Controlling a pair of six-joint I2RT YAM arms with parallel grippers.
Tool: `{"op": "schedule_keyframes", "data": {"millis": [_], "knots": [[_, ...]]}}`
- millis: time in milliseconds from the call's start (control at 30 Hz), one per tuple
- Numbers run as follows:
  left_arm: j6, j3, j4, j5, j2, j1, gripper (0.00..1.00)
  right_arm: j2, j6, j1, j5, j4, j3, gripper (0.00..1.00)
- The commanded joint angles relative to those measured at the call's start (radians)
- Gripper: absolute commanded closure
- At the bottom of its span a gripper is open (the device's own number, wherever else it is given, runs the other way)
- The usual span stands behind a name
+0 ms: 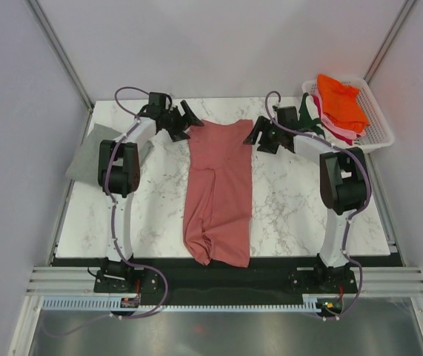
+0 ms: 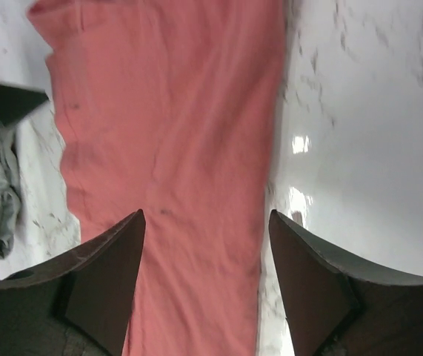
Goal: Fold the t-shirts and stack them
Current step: Fold the tshirt
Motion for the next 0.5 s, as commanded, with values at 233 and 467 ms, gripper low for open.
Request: {"op": "schedule_keyframes", "data": {"millis": [233,467], "knots": [[0.108,-0.311,0.006,-0.109,-0.260,-0.004,0.28,0.218,0.055,-0.021,-0.063,0.078,0.179,0.39],[0.101,-0.300,0.008,-0.095,-0.176,-0.033,0.44,0.266,0.069,-0.019,-0.064,0.101,0.184,0.56]]}}
